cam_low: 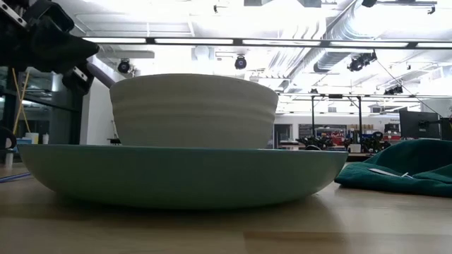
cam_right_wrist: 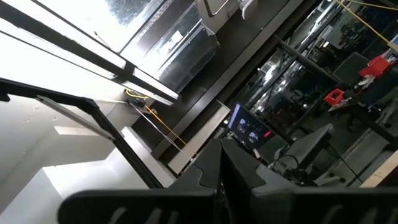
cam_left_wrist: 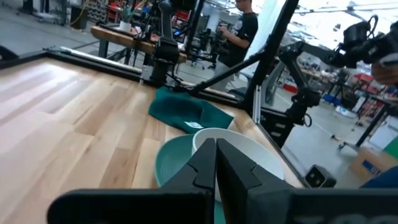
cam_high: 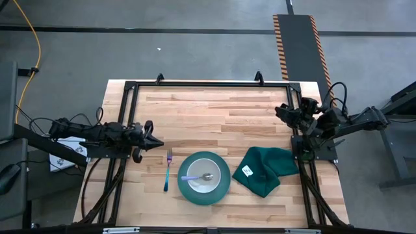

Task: Set table place
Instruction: Return to Home Position

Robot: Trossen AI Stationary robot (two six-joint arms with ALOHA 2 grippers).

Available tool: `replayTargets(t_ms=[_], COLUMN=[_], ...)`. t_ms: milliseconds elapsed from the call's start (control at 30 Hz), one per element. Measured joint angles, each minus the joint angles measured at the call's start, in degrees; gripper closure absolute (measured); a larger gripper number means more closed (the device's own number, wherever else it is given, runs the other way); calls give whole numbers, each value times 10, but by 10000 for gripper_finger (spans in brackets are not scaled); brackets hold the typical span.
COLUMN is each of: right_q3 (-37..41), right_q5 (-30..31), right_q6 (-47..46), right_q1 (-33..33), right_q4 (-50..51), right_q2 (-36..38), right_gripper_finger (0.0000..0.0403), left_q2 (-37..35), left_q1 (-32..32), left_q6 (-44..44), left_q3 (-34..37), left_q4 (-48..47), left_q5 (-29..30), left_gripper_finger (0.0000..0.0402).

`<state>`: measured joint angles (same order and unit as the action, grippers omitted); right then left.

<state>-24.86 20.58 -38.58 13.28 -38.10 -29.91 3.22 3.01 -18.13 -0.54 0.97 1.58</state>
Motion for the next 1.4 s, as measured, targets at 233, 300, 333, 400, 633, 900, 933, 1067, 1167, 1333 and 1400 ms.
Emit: replayTargets(t_ms=[233,300,333,400,633,900,933,1067,1167,1333,1400], right_q3=[0,0,0,0,0,0,0,0,0,37,62], right_q5=[0,0,-1,-12,-73,-88,-85,-56,-56,-35,-27], right_q6=[0,0,0,0,34,135,153,229,246,255,265], right_q1=[0,0,0,0,0,0,0,0,0,0,0], right_q4=[2,2,2,2,-1,75,83,105,132,101,64], right_q2=[0,0,0,0,21,93,100,116,120,120,120], right_gripper_finger=[402,402,402,402,402,403,403,403,403,403,403], left_q2=[0,0,0,0,0,0,0,0,0,0,0], left_q1=[0,0,0,0,0,0,0,0,0,0,0], left_q6=[63,84,89,89,44,44,44,43,43,43,43], left_q3=[0,0,0,0,0,0,0,0,0,0,0], left_q4=[0,0,-1,-3,-4,-4,-4,-4,-3,-3,-3], left_q5=[0,-2,-6,-14,-22,-21,-21,-21,-21,-21,-20], left_gripper_finger=[401,401,401,401,401,401,401,401,401,401,401])
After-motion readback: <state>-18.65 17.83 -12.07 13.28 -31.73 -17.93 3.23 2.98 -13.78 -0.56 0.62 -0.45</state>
